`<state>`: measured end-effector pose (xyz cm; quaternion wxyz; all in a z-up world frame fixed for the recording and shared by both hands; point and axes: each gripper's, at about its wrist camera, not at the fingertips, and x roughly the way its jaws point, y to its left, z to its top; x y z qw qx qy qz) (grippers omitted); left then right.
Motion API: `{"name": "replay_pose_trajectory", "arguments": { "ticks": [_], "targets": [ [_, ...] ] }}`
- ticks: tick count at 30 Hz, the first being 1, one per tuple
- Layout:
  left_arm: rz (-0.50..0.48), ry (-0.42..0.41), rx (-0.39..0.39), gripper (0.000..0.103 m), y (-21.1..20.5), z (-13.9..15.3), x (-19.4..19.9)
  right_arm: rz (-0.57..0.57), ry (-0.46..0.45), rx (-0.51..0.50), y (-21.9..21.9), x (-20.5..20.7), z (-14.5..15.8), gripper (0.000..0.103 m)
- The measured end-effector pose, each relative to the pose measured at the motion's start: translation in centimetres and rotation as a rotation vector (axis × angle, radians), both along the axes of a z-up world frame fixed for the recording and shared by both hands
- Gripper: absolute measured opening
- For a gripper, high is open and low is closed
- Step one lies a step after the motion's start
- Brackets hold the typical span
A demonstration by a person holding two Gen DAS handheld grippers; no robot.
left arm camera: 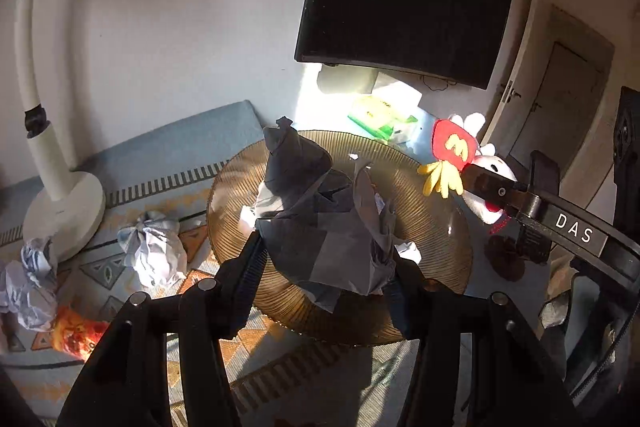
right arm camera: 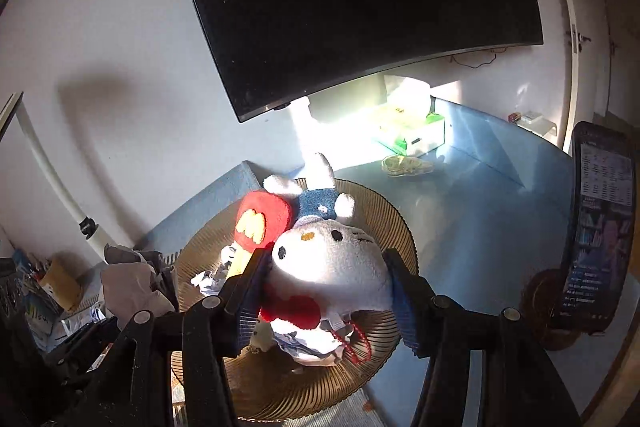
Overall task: Organize objects
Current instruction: 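Carry the Hello Kitty plush into the amber bowl and open the right gripper, then move the right gripper toward the orange snack bag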
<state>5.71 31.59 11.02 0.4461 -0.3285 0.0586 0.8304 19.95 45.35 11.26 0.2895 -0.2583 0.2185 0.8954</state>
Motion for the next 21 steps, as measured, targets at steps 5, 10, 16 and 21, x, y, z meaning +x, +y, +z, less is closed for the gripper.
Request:
{"name": "replay_pose_trajectory", "arguments": {
  "ticks": [5, 10, 16, 21],
  "targets": [
    [0.025, -0.036, -0.017, 0.084, 1.9, -1.7, -1.5, -0.029, -0.042, -0.021, 1.7, 0.3, -1.0, 0.066],
    [0.045, -0.060, 0.027, 0.084, -2.0, -0.7, -0.8, 0.046, 0.005, -0.040, -0.6, 1.3, -0.2, 0.066],
    [0.198, -0.028, 0.112, 0.084, -11.8, 1.5, 2.2, 0.270, 0.072, 0.029, -9.9, 0.7, 2.1, 0.066],
    [0.431, 0.005, 0.078, 0.084, -20.8, -1.0, 4.3, 0.496, 0.017, 0.007, -18.7, -2.3, -2.3, 0.066]
  ]
}}
